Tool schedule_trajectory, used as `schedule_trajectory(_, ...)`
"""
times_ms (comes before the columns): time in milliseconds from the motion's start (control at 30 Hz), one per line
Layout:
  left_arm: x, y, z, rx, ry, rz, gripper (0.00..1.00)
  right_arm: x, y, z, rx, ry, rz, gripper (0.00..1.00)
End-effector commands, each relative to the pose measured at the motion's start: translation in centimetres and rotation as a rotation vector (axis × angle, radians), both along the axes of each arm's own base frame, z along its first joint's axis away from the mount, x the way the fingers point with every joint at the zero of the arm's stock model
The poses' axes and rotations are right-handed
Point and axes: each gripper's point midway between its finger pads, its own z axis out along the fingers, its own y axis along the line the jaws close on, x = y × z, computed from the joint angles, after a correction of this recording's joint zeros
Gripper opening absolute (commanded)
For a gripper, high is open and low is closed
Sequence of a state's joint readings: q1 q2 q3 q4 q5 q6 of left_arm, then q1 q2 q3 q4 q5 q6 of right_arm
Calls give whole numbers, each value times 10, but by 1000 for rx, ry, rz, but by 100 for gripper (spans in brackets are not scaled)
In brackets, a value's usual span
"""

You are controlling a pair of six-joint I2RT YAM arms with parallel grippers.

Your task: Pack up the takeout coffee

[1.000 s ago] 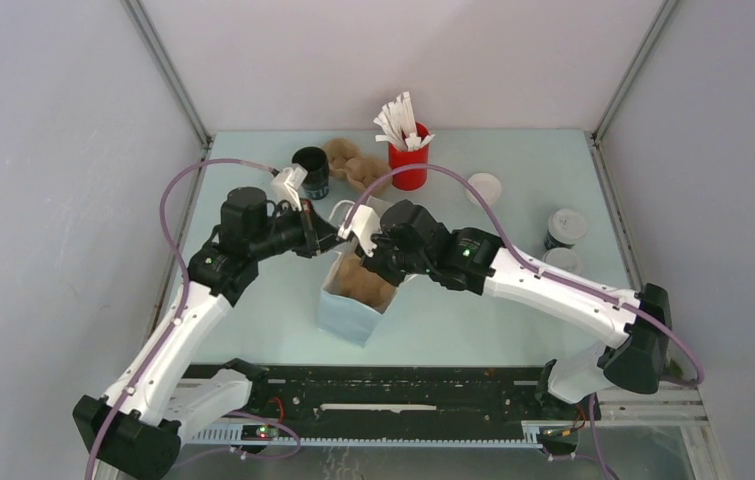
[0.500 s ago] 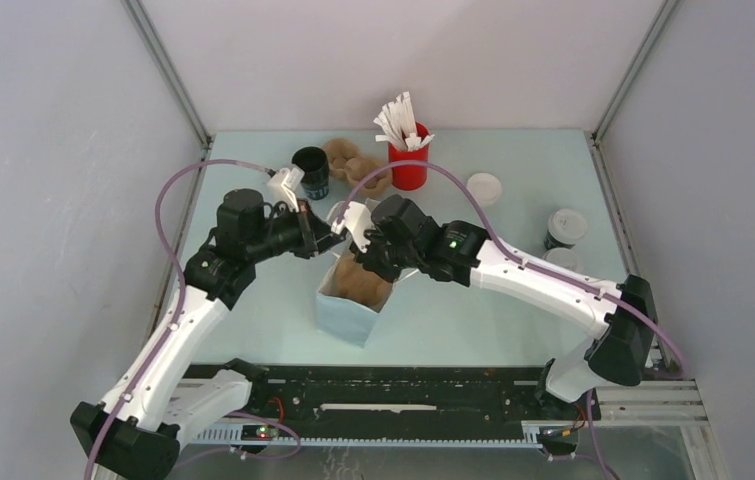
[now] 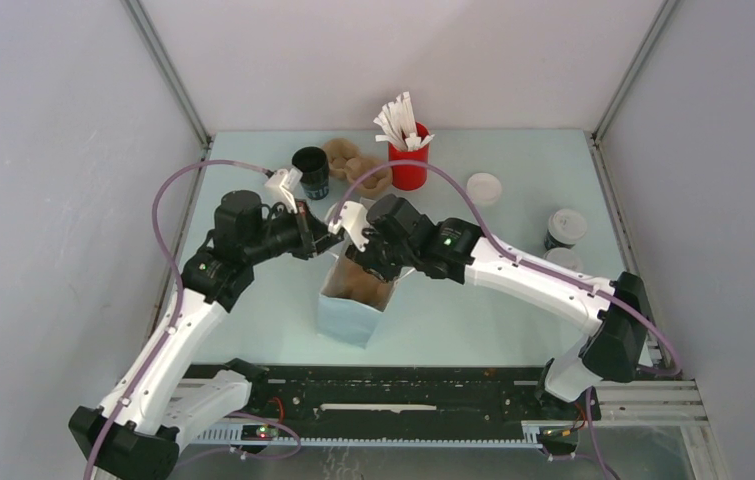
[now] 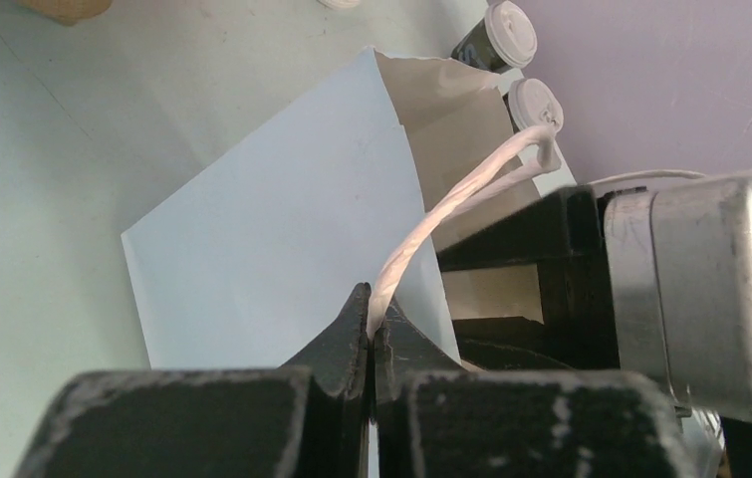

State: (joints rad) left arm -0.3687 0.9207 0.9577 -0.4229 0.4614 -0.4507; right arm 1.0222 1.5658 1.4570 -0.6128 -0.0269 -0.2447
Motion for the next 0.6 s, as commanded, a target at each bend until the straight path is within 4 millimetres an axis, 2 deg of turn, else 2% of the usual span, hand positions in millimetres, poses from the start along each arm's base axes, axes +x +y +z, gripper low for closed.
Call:
schedule_trajectory(0, 0, 4, 12, 7, -61, 6, 0, 29, -7, 27, -7, -122, -136, 59)
schedule_trajectory(33, -1, 5, 12, 8, -63, 10, 0, 40, -14, 34, -24, -163, -206, 73)
schedule_trajectory(100, -1, 6, 10, 12, -64, 15, 0, 59, -29, 60, -44, -248, -340, 86)
schedule_trajectory(167, -2, 8, 8, 15, -59, 25, 0, 67, -37, 96, -5, -291, -426, 91)
schedule_trajectory(267, -3, 9, 8, 8, -55, 31, 0, 65, -41, 144, 72, -311, -479, 94)
schedule_trajectory(367, -4, 9, 10, 7, -55, 34, 0, 60, -55, 177, 109, -326, -537, 95)
schedule_trajectory(433, -4, 9, 11, 4, -54, 37, 0, 54, -62, 184, 124, -306, -543, 96)
schedule_trajectory(567, -6, 7, 14, -13, -49, 29, 0, 38, -60, 172, 149, -174, -548, 95)
